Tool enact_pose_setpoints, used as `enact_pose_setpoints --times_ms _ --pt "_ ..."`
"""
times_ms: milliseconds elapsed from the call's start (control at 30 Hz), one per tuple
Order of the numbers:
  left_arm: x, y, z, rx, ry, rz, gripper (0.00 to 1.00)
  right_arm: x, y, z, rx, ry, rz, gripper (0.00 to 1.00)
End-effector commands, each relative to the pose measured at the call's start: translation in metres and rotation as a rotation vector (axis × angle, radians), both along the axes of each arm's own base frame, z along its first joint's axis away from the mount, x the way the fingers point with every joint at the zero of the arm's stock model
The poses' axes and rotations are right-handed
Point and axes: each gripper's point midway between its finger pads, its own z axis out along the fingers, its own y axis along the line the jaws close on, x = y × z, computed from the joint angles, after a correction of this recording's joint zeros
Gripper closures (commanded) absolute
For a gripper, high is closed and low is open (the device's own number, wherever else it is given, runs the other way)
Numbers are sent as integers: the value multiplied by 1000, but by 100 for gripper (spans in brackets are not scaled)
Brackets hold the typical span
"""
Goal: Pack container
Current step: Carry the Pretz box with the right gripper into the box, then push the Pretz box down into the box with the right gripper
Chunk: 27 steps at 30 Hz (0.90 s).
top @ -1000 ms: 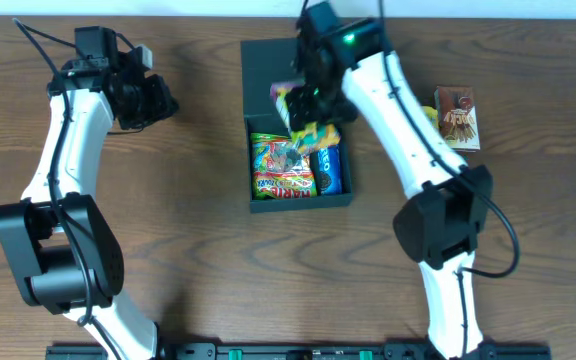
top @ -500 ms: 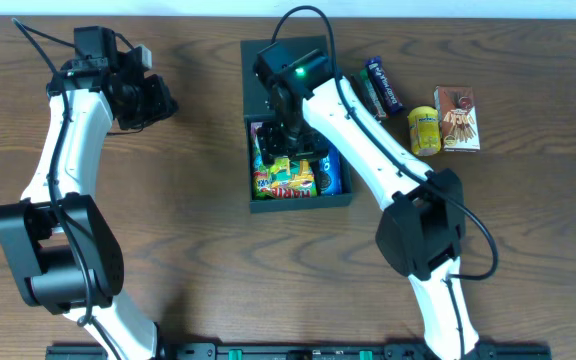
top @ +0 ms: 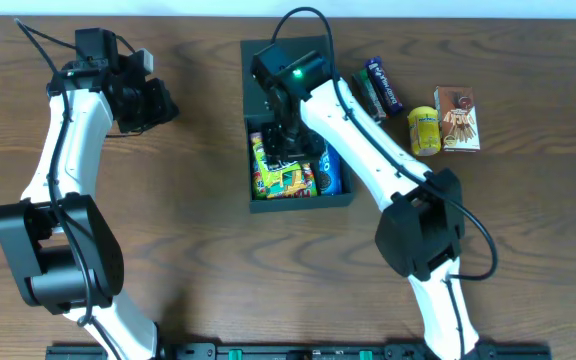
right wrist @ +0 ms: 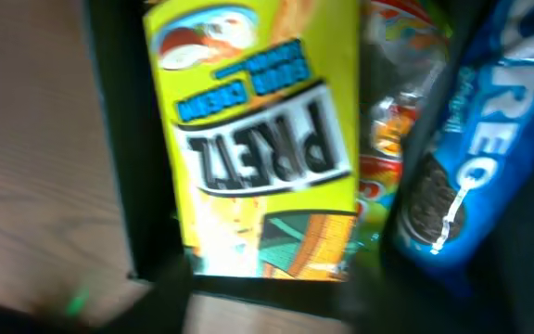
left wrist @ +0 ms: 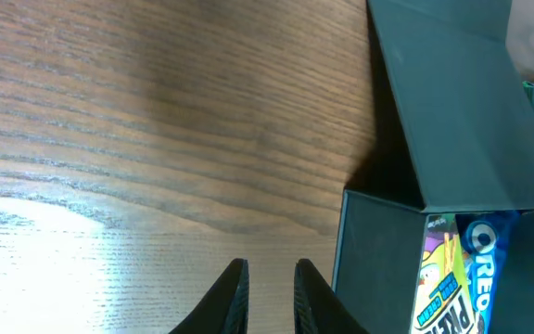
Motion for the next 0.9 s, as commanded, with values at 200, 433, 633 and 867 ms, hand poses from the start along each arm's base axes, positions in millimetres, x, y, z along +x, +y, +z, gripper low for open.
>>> enact_pose_setpoints --times_ms 200,433,633,867 --pt "-14 -17 0 0 25 -48 94 21 -41 2 -54 -40 -4 98" --pt "-37 -82 -29 -69 82 -176 94 14 -45 -26 -74 -7 27 99" --pt "-46 -108 -38 -80 103 -203 94 6 -41 -40 -41 27 67 98" --pt "-54 -119 -44 -92 128 -210 94 -1 -28 -45 45 55 116 98"
